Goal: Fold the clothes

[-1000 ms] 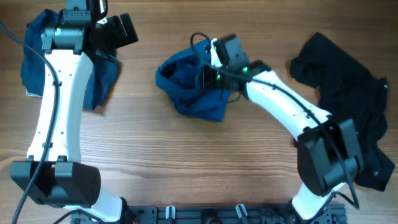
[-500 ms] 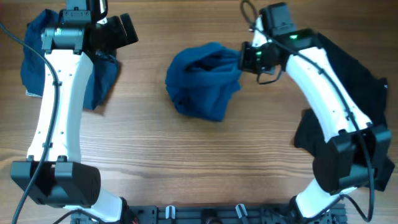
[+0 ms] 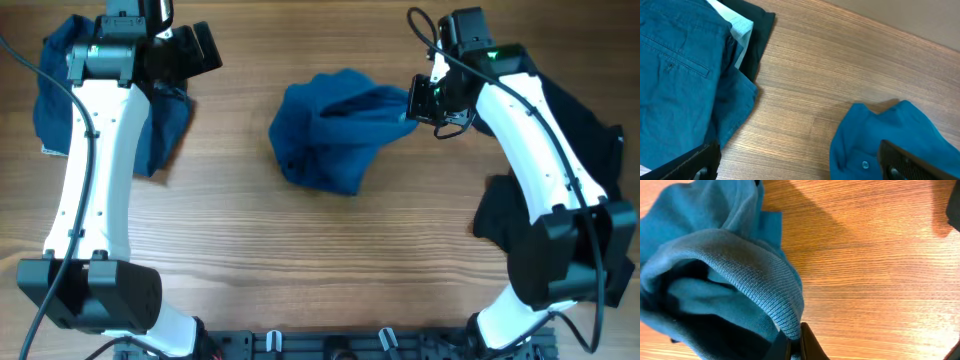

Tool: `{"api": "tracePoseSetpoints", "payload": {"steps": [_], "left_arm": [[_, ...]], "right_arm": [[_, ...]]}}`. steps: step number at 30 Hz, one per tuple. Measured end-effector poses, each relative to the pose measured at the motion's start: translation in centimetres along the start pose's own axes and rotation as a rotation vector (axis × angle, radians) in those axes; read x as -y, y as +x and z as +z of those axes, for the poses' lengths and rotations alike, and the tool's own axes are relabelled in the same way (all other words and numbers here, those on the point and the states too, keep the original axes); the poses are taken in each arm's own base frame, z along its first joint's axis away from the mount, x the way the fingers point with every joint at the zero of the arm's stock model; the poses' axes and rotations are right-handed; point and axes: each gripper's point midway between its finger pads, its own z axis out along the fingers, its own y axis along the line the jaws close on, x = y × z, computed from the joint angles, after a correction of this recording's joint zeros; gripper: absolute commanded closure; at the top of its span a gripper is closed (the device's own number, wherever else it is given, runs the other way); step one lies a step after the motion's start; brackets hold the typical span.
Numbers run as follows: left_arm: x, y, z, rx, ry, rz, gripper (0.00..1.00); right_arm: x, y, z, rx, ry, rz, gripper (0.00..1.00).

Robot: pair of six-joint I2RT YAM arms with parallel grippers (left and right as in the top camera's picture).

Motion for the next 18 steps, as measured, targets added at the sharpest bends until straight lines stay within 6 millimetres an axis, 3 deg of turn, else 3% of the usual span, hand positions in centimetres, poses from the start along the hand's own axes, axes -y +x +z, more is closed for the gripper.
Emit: {"api": "tracePoseSetpoints", "payload": {"steps": [1,3,5,8,12,18], "left_arm": [[0.0,0.0,0.0,0.000,0.000,0.000,0.00],[0.0,0.0,0.0,0.000,0.000,0.000,0.00],[0.0,0.0,0.0,0.000,0.000,0.000,0.00],[0.0,0.0,0.0,0.000,0.000,0.000,0.00],[0.4,0.1,0.0,-0.007,0.021,0.000,0.00],[1.0,1.2,-0.1,-0.054,0.061,0.000,0.00]], "right_arm": [[0.1,0.0,0.3,-0.006,0.003,-0.003,0.90],[0.4,0.2,1.2,-0.028,0.015,-0.012,0.51],[0.7,0.4,2.5,-0.055,0.028,-0.009,0.37],[0.9,0.6,3.3,-0.075,0.034,-0.016,0.33],[0.5,0.2,2.9,-0.063,0.017,-0.044,0.33],[-2.0,-0.2,0.0,-0.011,-0.072,-0.145,0.34]]}}
